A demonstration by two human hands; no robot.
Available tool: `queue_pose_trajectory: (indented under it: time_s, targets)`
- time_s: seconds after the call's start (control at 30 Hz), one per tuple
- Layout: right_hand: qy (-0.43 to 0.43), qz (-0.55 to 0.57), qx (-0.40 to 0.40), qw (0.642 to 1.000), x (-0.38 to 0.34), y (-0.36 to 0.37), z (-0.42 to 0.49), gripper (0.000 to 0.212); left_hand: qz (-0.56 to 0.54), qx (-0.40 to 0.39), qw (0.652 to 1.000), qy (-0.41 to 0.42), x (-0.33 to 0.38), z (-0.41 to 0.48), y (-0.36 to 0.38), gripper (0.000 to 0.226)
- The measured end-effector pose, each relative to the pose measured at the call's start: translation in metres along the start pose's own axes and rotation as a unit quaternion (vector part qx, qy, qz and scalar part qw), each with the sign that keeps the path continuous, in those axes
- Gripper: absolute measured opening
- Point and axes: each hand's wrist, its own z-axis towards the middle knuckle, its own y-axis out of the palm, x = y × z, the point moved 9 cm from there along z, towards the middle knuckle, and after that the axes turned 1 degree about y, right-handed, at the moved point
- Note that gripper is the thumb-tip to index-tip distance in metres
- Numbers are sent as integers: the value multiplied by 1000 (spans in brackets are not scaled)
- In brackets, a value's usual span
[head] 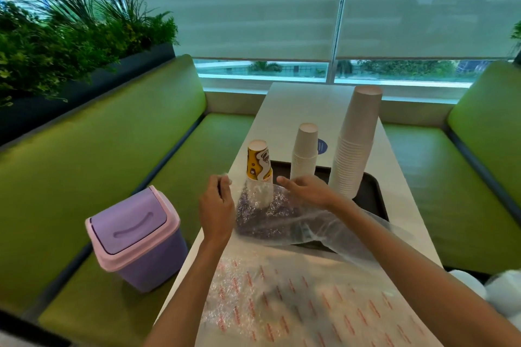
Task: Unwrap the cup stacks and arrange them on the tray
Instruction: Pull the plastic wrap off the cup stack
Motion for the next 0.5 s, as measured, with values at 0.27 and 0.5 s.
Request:
queue_pose_trajectory:
  time_s: [0.27, 0.5]
  targets:
    - [-43, -127, 119, 984, 24, -7, -18, 46, 3, -5, 1000, -24, -13, -4, 4, 19]
    - [-71, -118, 140, 980, 37, -11, -28, 41, 17, -10, 997, -73, -38, 0, -1, 22]
